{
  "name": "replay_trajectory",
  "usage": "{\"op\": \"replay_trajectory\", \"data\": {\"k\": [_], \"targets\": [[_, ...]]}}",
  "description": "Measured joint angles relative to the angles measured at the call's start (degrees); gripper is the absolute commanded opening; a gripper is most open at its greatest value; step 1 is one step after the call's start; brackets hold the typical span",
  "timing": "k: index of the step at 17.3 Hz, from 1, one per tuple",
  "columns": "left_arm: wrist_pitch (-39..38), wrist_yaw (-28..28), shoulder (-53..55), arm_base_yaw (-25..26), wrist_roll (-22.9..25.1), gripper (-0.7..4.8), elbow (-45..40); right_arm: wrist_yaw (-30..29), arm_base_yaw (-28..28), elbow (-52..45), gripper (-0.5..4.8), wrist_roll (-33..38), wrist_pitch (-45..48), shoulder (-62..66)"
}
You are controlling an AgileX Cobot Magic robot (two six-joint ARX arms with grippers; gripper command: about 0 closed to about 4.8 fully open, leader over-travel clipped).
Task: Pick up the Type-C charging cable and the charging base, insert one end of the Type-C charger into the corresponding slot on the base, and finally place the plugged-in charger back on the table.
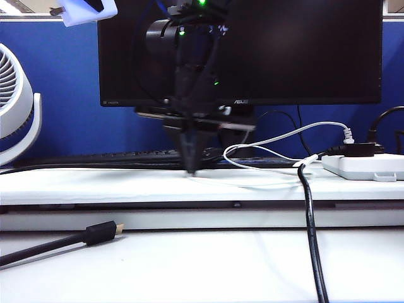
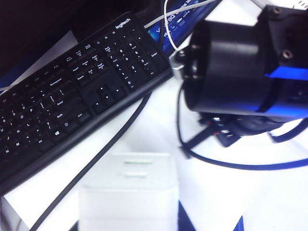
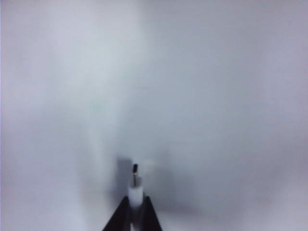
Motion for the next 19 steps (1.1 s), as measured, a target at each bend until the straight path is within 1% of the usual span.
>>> {"op": "replay_trajectory", "data": {"k": [3,4,6,7,9,10,11,14,15,17,19], "targets": [[-0.07,0.0,0.02,0.0,0.0,-0.06,0.0,3.89,-2.91,-0.55,-0.06,-10.29,-3.43,-2.84],[-0.11,0.02,0.0,0.0,0.0,-0.06,0.0,5.51,-3.91,-0.52,-0.06,-14.91,-3.28,-5.2],[-0.11,0.02,0.02,0.0,0.0,-0.06,0.0,9.64,-5.44,-0.5,-0.06,-27.04,-2.03,-10.64],[-0.11,0.39,0.02,0.0,0.0,-0.06,0.0,10.27,-6.14,-0.5,-0.06,-32.13,-1.2,-12.87],[0.04,2.16,0.02,0.04,-0.24,-0.06,0.0,10.93,-7.17,-0.52,-0.06,-39.5,0.33,-17.09],[0.07,3.48,0.02,0.02,-1.18,-0.06,0.04,11.26,-7.74,-0.46,-0.06,-43.52,1.44,-20.02],[0.04,4.74,0.02,0.02,-1.99,-0.06,0.2,11.23,-7.91,-0.48,-0.06,-46.16,2.29,-21.73],[0.59,7.63,0.04,-0.02,-4.92,-0.06,1.88,10.84,-7.8,-0.5,-0.06,-59.32,5.44,-28.65],[1.2,8.74,0.0,0.04,-5.84,-0.06,2.49,10.32,-7.8,-0.5,-0.06,-62.42,5.92,-30.51],[2.82,13.42,0.0,0.17,-6.36,-0.06,3.48,7.56,-7.76,-0.48,-0.06,-66.23,6.58,-33.99],[4.09,20.5,-0.02,0.11,-7.15,-0.06,3.93,5.31,-7.72,-0.48,-0.06,-67.58,6.67,-36.59]]}}
